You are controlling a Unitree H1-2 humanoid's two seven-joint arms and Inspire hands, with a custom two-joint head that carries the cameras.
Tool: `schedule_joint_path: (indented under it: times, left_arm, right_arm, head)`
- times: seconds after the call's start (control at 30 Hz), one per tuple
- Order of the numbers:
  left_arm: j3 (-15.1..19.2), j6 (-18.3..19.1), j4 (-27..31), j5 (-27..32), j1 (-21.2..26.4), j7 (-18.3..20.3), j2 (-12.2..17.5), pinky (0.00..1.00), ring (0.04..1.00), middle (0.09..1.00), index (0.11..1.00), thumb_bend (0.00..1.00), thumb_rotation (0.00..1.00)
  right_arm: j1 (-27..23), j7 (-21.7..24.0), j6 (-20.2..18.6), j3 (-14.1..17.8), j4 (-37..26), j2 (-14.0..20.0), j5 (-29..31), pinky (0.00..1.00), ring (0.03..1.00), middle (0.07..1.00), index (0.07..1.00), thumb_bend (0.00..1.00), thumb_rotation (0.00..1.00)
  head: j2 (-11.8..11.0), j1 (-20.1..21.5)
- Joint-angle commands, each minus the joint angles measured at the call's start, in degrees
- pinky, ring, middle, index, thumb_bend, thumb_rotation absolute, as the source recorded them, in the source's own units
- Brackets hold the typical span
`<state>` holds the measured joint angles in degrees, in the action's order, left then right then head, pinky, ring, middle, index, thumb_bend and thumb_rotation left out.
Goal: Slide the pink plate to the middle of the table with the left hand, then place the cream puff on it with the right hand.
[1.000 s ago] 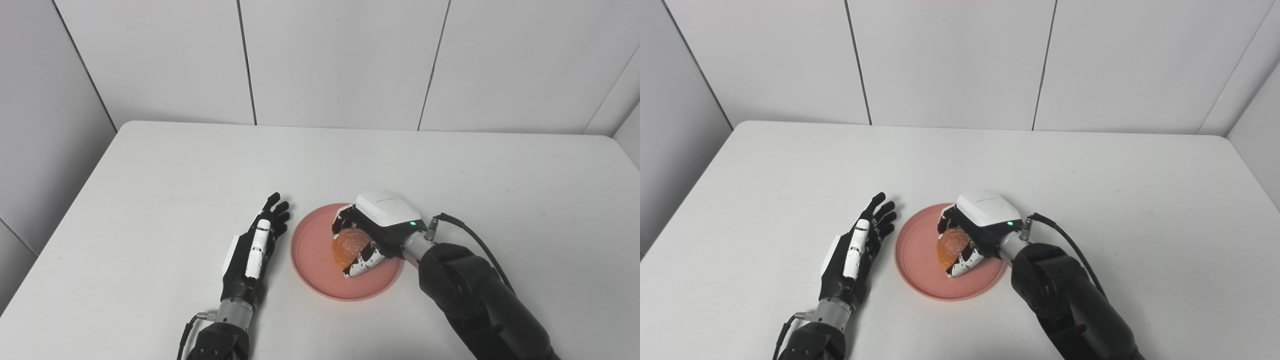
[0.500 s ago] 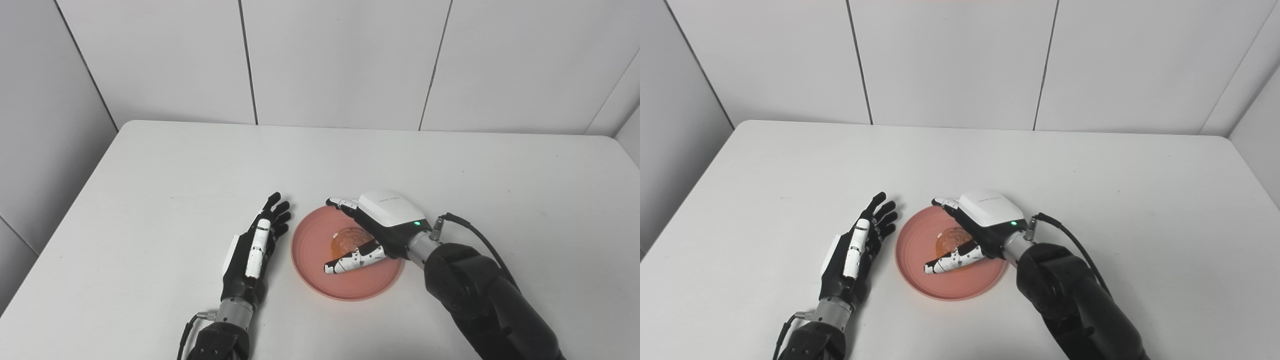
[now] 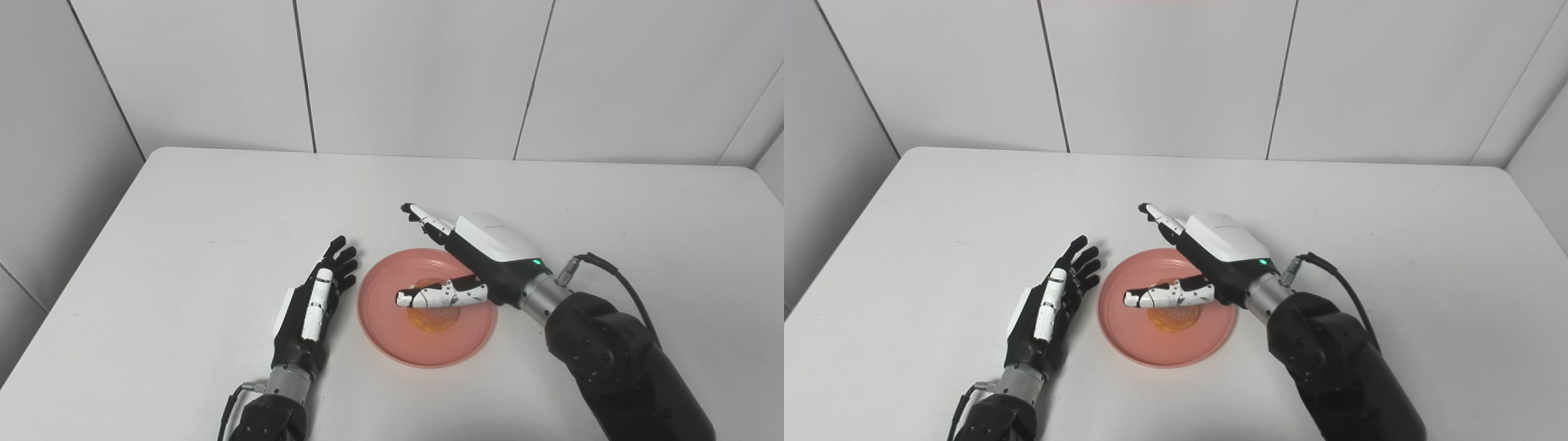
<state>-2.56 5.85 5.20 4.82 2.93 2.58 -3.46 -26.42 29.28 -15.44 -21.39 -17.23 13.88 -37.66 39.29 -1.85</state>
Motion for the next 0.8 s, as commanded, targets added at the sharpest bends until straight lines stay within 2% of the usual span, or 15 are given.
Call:
schedule_joint_path:
  times: [0.0, 0.1, 0.23, 0.3, 0.53, 0.77]
  left_arm:
    - [-0.10, -0.11, 0.87, 0.19, -0.17, -0.15, -0.58, 0.92, 0.906, 0.908, 0.894, 0.47, 1.00]
    - [-0.06, -0.13, 0.90, 0.14, -0.19, -0.18, -0.53, 0.91, 0.897, 0.900, 0.889, 0.47, 1.00]
    - [0.06, -0.15, 1.11, 0.30, -0.32, -0.14, -0.53, 0.90, 0.892, 0.896, 0.889, 0.47, 1.00]
    - [0.17, 0.03, 1.05, 0.41, -0.36, -0.08, -0.43, 0.90, 0.891, 0.898, 0.890, 0.47, 1.00]
    - [0.46, 0.39, 1.21, 0.82, -0.52, 0.38, 0.11, 0.93, 0.905, 0.905, 0.898, 0.48, 1.00]
    - [0.63, 0.37, 1.00, 1.51, -0.68, 0.73, 0.89, 0.93, 0.908, 0.909, 0.901, 0.48, 1.00]
  right_arm:
    - [-0.31, -2.95, 1.63, 2.29, -2.19, -0.32, 1.69, 0.77, 0.894, 0.956, 1.000, 0.79, 0.94]
    - [1.34, -4.68, 1.69, 4.81, -3.06, -0.94, 4.02, 0.75, 0.909, 0.973, 1.000, 0.80, 0.98]
    - [4.85, -8.79, 3.73, 8.96, -2.63, -1.83, 9.33, 0.84, 0.947, 0.998, 1.000, 0.79, 1.00]
    - [6.25, -9.89, 3.25, 10.13, -2.83, -2.05, 10.52, 0.86, 0.958, 1.000, 1.000, 0.79, 1.00]
    - [11.07, -12.68, 1.42, 12.12, -4.11, -3.22, 12.44, 0.88, 0.946, 0.988, 1.000, 0.78, 1.00]
    - [15.67, -15.37, 1.73, 13.31, -3.55, -5.96, 15.81, 0.91, 0.965, 0.995, 1.000, 0.82, 1.00]
  head:
    - [-0.03, -0.01]
    - [-0.19, 0.14]
    - [-0.24, 0.39]
    - [-0.32, 0.57]
    - [-0.75, 1.27]
    - [-1.18, 1.53]
